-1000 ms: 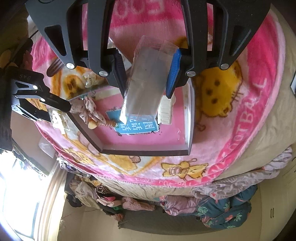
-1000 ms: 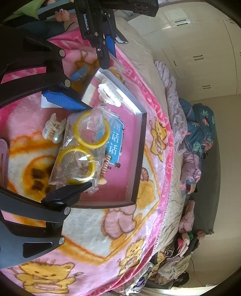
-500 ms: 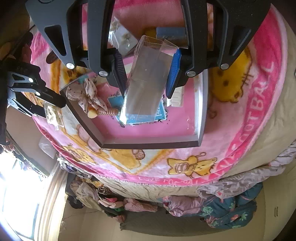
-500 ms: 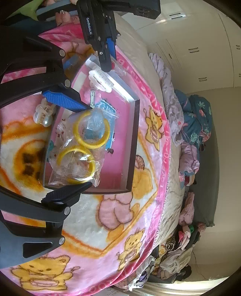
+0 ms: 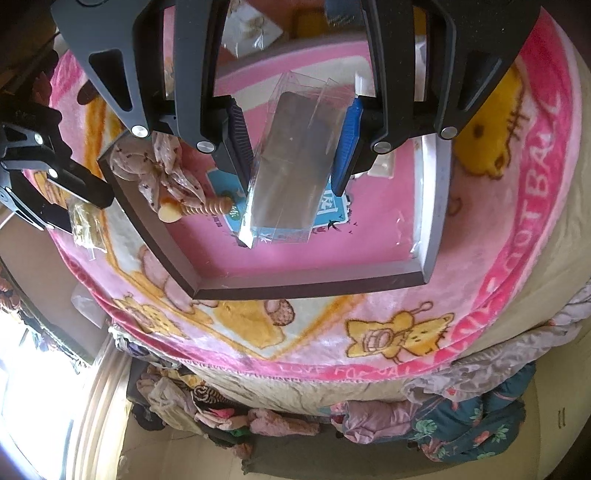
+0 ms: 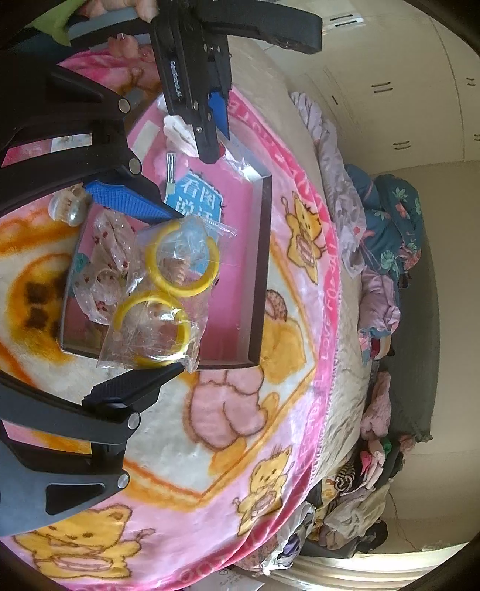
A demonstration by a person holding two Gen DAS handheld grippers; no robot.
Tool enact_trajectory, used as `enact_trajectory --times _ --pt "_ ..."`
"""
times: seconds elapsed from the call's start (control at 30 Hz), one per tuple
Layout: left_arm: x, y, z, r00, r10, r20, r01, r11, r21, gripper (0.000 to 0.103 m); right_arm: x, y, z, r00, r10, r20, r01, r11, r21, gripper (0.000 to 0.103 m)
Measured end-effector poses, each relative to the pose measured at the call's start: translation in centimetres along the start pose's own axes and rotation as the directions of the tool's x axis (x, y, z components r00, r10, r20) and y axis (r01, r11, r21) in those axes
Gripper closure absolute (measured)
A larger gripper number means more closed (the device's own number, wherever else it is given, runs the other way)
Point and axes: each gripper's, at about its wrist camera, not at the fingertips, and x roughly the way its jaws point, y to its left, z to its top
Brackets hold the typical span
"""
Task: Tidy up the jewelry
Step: 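Carry both items into the grey box and open left tool while right tool releases the bangles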
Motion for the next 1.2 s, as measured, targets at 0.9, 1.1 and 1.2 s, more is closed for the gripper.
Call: enact_trajectory --times 0.9,1.1,1.2 --pt "3.7 1.2 0.5 0.998 0.016 -0.053 -0.017 1.0 -0.017 0.066 5.4 3.2 -2.7 0.989 0.001 -0.147 -0.014 0.997 -0.082 0.022" --pt "3.1 1.3 0.7 0.999 0.007 -0.038 -0.008 1.0 -0.024 0.059 4.0 2.9 -3.0 0.992 -0.006 -0.128 -0.003 0.998 -0.07 0.016" --pt "2.2 1.2 0.8 1.0 0.002 -0.023 -0.003 1.0 -0.028 0.057 2.9 2.5 -3.0 0.994 -0.013 -0.109 0.007 0.998 -0.057 0.015"
